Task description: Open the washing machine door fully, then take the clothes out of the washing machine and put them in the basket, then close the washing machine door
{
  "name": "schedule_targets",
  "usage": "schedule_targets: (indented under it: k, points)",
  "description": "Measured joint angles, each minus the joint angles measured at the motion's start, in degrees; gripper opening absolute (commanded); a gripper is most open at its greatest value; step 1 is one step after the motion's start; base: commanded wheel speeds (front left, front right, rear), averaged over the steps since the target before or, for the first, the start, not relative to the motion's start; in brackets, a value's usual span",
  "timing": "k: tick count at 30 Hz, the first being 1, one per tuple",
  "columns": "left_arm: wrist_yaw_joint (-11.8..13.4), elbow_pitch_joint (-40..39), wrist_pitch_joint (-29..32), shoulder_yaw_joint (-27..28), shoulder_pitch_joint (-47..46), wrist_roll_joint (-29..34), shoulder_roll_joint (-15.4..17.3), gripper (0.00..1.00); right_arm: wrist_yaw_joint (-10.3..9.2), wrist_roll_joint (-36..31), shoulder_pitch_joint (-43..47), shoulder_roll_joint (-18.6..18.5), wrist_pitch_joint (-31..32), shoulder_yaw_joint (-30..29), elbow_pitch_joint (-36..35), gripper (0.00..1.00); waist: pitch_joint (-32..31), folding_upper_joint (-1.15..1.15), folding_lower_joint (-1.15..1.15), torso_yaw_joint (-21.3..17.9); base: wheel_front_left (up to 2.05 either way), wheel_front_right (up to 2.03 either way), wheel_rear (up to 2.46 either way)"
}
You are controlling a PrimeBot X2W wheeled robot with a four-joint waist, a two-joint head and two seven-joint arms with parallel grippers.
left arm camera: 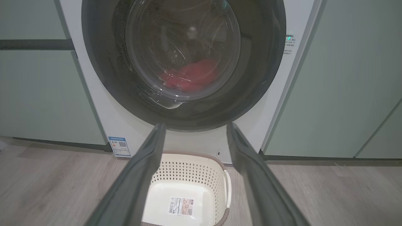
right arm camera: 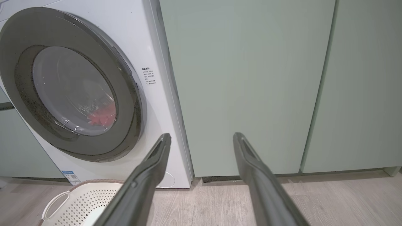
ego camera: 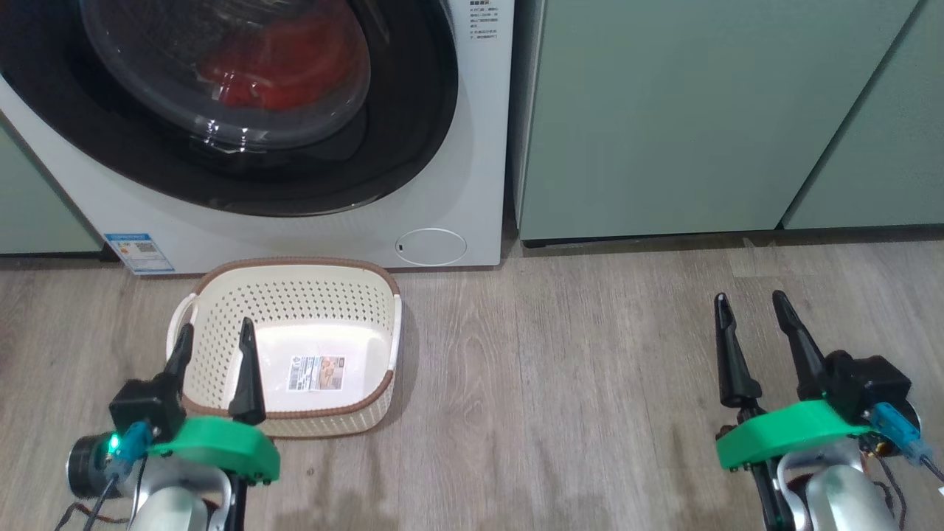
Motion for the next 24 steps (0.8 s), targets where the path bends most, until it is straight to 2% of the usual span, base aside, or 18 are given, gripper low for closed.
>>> schedule_targets:
  k: [12, 19, 24]
  points:
    - [0.15, -0.01, -2.05, 0.99, -0.31, 6.04, -0.18, 1.00, 0.00, -3.12, 0.00, -0.10, -1.92, 0.30, 1.12, 1.00, 0.25, 0.00, 0.00, -0.06, 0.00, 0.00, 0.00]
    - [-1.31, 0.73, -3.19, 2.33, -1.18, 10.17, -0.91, 1.00, 0.00, -5.92, -0.49, -0.18, -3.01, 0.82, 1.86, 1.00, 0.29, 0.00, 0.00, -0.03, 0.00, 0.00, 0.00]
    - [-2.27, 1.82, -3.27, 3.53, -1.21, 10.45, -1.57, 1.00, 0.00, -5.59, -1.06, -0.20, -3.02, 0.77, 2.40, 1.00, 0.17, 0.00, 0.00, -0.02, 0.00, 0.00, 0.00]
